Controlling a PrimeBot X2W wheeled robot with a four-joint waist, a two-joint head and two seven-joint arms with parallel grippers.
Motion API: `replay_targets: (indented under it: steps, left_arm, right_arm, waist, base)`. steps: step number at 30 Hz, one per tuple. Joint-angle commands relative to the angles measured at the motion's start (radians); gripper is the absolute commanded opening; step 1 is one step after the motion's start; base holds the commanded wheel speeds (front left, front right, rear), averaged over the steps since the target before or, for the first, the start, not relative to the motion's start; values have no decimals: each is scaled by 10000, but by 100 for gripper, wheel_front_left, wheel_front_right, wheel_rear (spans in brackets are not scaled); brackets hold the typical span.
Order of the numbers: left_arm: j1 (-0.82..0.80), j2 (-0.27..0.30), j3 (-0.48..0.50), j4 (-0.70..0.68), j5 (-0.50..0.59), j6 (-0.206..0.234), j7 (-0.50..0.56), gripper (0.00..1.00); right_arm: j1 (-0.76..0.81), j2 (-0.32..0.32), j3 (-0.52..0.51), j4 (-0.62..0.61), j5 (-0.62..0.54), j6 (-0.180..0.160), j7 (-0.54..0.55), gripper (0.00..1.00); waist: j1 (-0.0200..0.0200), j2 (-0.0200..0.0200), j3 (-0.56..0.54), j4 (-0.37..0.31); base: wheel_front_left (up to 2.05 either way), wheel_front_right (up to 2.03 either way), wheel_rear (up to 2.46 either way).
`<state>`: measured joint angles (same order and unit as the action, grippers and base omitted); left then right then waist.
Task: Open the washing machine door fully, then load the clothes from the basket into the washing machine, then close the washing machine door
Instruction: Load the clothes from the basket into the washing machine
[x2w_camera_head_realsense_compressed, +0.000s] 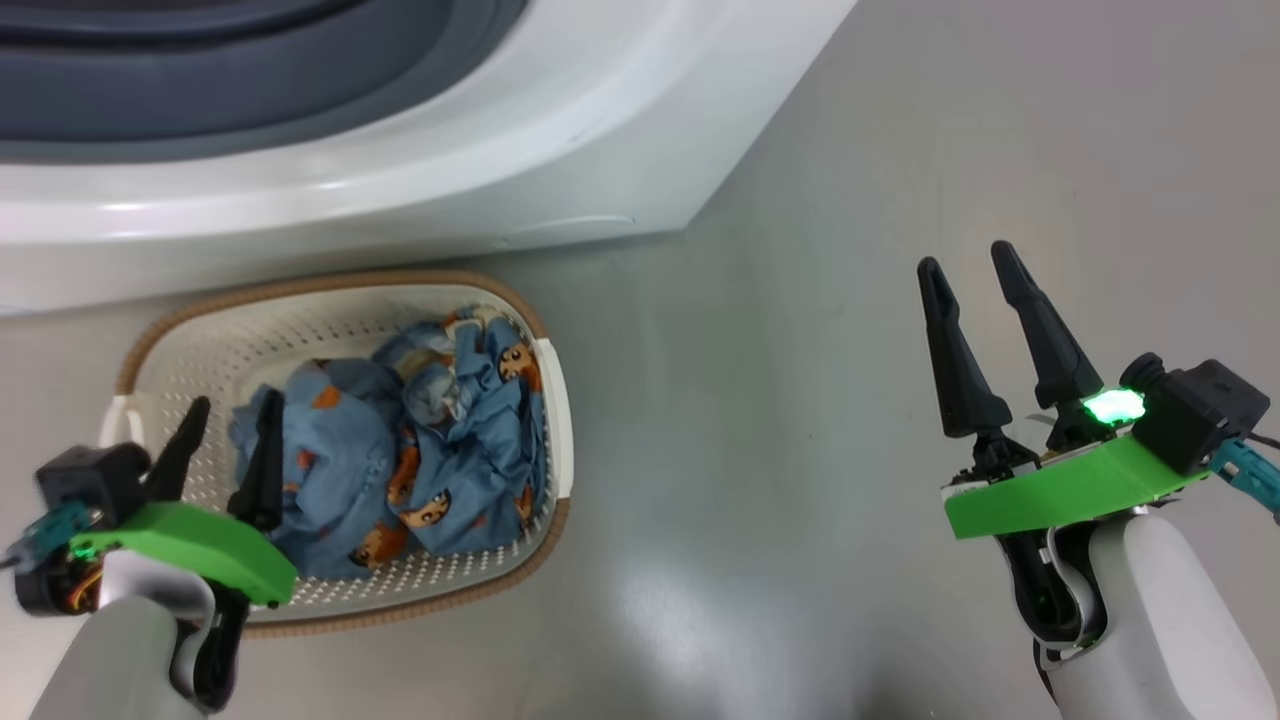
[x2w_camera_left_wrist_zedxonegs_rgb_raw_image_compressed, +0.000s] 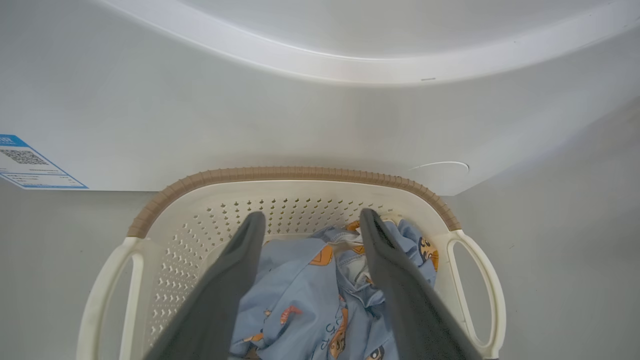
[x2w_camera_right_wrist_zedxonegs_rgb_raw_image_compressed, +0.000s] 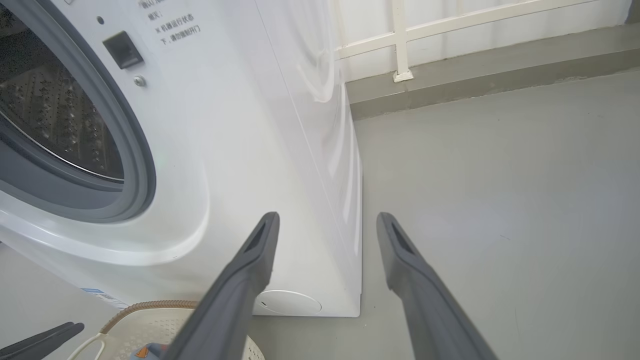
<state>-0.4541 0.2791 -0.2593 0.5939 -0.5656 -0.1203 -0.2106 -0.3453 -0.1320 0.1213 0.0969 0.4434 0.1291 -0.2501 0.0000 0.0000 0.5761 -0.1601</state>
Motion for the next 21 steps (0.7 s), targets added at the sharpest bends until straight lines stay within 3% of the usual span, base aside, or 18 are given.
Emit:
replay_targets:
  steps: [1,21]
  left_arm:
    - [-236,349,143,89,-119,-83,56,100]
    - [-2487,883,-2915,3060,-2293,-102,546,100]
  right_arm:
    - [21,31,230,-275,-16,16,-117,100]
    - [-636,423,470,-338,78,16,-117,100]
  waist:
    - [0,0,378,-139]
    - [0,0,2056,-732]
  base:
    - [0,0,0]
    - [0,0,0]
